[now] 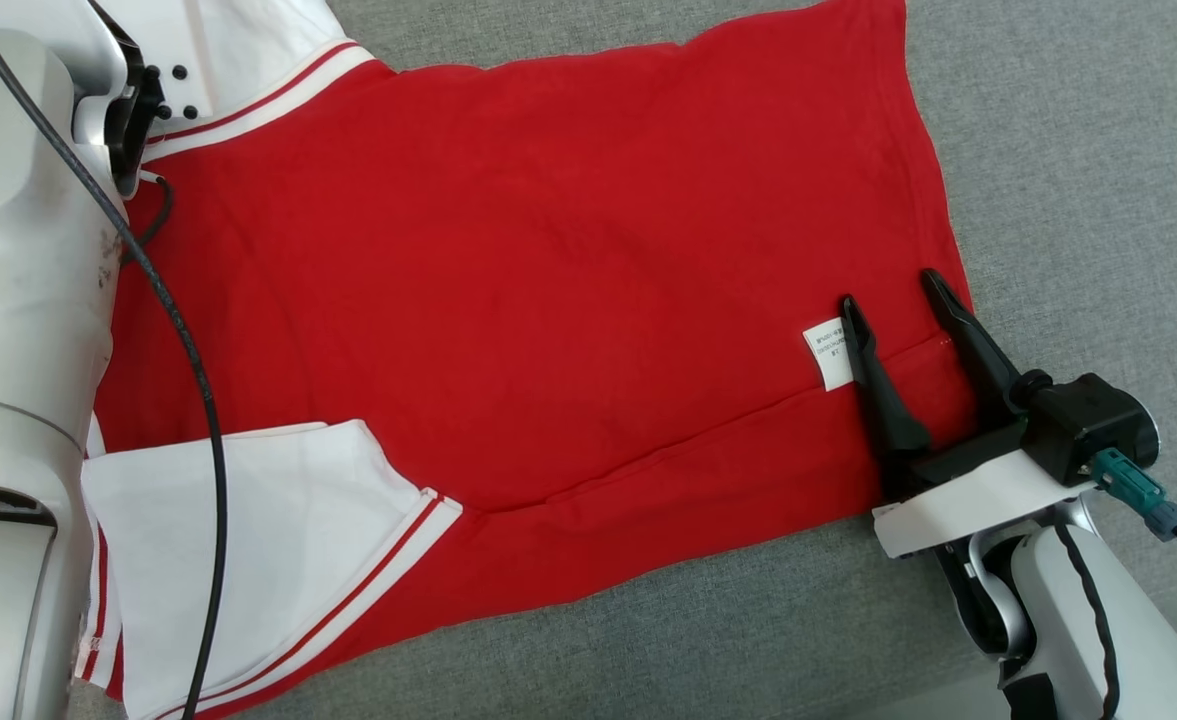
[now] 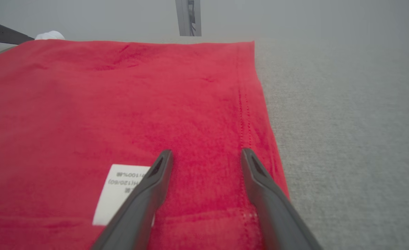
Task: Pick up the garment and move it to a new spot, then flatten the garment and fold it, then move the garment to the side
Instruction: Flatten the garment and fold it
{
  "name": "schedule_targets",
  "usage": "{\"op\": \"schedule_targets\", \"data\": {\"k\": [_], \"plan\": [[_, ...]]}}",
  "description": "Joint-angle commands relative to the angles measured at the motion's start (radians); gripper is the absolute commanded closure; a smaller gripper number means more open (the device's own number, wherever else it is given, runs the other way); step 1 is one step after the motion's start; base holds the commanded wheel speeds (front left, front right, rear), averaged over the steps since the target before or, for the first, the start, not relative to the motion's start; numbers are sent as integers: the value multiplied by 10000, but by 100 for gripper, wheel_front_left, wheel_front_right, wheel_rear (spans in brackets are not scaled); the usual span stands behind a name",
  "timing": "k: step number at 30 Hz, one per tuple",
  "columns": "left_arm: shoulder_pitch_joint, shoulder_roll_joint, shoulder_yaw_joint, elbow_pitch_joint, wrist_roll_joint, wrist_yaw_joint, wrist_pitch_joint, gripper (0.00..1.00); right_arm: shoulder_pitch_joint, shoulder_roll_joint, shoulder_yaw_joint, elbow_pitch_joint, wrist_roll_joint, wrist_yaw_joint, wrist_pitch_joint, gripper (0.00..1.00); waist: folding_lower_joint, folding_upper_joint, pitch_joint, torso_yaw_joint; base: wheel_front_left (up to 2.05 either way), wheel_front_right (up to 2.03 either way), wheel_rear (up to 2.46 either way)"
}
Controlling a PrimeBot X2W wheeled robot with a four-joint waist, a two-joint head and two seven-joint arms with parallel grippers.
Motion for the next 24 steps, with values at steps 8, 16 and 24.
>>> {"op": "schedule_targets", "data": {"k": [8, 16, 24], "plan": [[-127, -127, -109, -68, -159, -470, -586, 100, -117, -105, -231, 132, -10, -5, 25, 0, 0, 0, -54, 216, 0, 0, 0], [-168, -481, 36, -463, -582, -1085, -2341, 100, -1048, -448, -496, 411, 1149, -4, 13, 0, 0, 0, -400, 829, 0, 0, 0], [-24, -646, -276, -847, -849, -1462, -2960, 100, -3484, -1598, 181, 2209, 2837, -2, 2154, 0, 0, 0, -675, 1299, 0, 0, 0]]}}
